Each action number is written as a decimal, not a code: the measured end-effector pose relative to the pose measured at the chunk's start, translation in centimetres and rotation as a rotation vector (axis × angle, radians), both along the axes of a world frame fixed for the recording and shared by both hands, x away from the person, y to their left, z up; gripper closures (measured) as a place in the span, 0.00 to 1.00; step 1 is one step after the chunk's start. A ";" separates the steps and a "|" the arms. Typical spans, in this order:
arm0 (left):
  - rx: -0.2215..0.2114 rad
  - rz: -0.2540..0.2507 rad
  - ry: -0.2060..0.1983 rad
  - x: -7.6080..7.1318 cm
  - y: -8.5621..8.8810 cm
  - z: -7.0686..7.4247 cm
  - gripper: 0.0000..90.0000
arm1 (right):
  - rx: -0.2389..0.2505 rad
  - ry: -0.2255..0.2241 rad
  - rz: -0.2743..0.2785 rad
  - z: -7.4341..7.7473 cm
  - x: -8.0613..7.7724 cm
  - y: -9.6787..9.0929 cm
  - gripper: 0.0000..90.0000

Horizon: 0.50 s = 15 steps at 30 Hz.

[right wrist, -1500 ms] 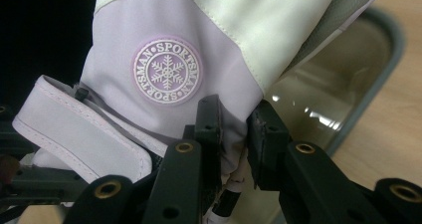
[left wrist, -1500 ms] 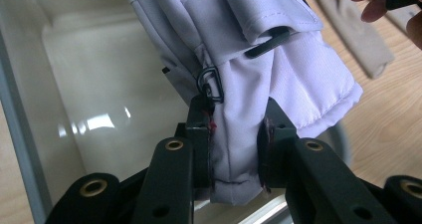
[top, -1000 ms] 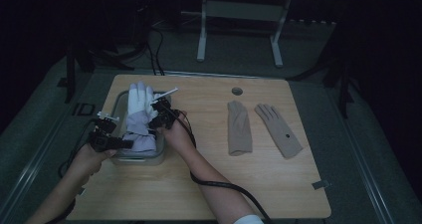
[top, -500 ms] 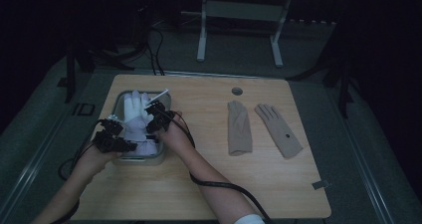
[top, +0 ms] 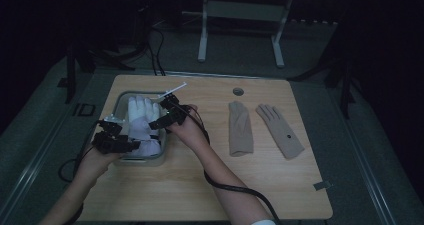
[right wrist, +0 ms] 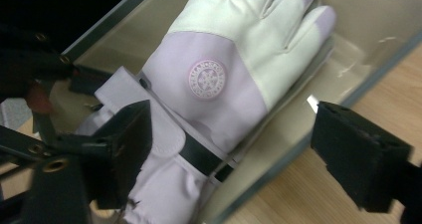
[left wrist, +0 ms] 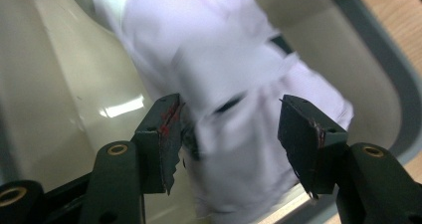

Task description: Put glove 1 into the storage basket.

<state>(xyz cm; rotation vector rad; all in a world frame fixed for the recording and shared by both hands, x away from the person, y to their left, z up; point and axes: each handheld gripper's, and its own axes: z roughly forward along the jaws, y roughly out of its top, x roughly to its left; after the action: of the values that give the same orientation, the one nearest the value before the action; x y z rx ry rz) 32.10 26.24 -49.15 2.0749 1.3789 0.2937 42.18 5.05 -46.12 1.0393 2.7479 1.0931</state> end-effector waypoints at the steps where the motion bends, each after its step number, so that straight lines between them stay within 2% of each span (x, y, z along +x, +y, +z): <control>1: -0.029 0.004 -0.017 -0.3 0.2 0.4 0.45 | 0.004 -0.007 0.000 0.1 -0.1 -0.3 0.18; 2: -0.029 0.004 -0.017 -0.3 0.2 0.4 0.45 | 0.004 -0.007 0.000 0.1 -0.1 -0.3 0.18; 3: -0.043 0.008 -0.034 -0.6 0.1 0.8 0.45 | 0.014 -0.017 -0.002 0.2 -0.2 -1.0 0.18; 7: -0.030 0.001 -0.066 -1.0 -0.5 1.2 0.45 | 0.007 -0.039 0.001 0.3 -0.5 -2.1 0.18; 10: -0.057 -0.012 -0.099 -1.4 -1.3 1.8 0.45 | 0.001 -0.068 -0.017 0.6 -0.9 -3.8 0.18; 13: -0.051 -0.019 -0.112 -1.5 -1.7 1.9 0.45 | 0.000 -0.083 -0.031 0.8 -1.0 -4.8 0.18; 15: -0.068 -0.031 -0.108 -1.5 -2.2 1.8 0.45 | -0.009 -0.106 -0.035 0.9 -1.3 -5.8 0.18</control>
<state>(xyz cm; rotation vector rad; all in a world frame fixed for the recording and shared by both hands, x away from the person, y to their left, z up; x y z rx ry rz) 30.64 24.08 -47.34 1.9935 1.2739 0.3369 40.89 -0.79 -45.23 0.9940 2.6394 1.0963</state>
